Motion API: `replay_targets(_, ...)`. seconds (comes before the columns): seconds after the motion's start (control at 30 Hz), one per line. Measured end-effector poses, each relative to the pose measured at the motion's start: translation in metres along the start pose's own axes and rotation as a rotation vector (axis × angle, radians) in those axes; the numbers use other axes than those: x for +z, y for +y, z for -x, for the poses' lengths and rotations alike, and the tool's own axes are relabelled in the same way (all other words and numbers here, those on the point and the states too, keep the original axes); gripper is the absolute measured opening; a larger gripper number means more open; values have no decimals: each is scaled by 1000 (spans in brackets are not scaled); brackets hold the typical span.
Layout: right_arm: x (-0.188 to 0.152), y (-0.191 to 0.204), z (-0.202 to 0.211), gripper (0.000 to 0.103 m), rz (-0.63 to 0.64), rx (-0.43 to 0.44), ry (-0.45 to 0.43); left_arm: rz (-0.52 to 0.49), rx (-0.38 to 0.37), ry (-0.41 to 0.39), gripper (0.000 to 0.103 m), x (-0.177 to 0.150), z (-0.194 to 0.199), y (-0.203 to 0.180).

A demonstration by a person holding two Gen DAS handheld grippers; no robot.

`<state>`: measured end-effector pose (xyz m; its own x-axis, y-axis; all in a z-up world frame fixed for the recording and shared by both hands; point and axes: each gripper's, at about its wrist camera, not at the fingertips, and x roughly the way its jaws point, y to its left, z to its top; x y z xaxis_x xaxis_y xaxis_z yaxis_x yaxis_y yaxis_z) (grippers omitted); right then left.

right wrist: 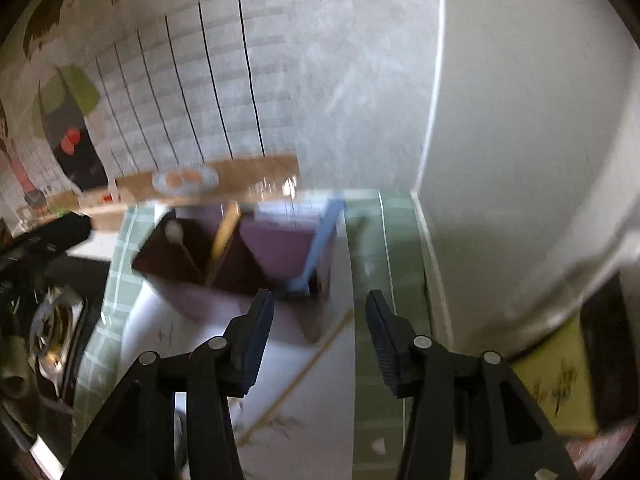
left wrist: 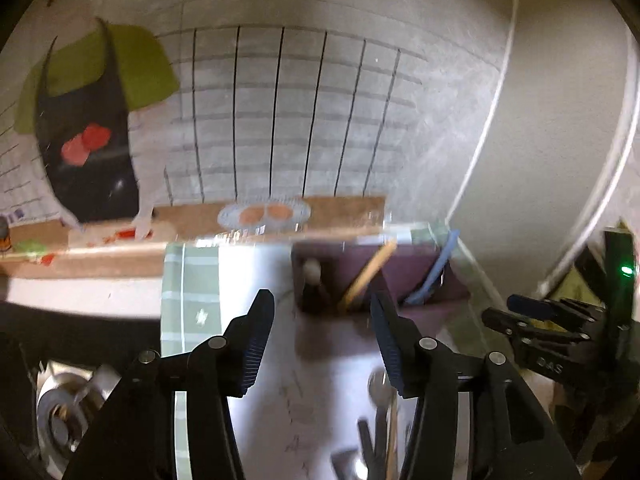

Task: Organize utensils
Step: 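Open both tools to release the spoons into the caddy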

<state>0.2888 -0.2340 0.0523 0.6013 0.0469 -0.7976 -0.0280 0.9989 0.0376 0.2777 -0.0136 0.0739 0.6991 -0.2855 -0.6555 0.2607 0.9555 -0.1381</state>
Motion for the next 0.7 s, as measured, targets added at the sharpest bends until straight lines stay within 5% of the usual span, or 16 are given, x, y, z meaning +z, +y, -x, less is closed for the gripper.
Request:
replay_targets(0.27,-51,4,-67,45,-93,1,192,47,44,169,54,-81,-1,18)
replay_targets(0.43,-57,23,-88,44,-48,-46,196,94,62,231,54,-114,0,30)
replay_targets(0.57,-64,33,-91,13,20,-88,207,97,56,253,55,-125,4,32)
replay_targets(0.7,-84,25,-76,7,35,-94,216,107,29,272,55,-131,1,33)
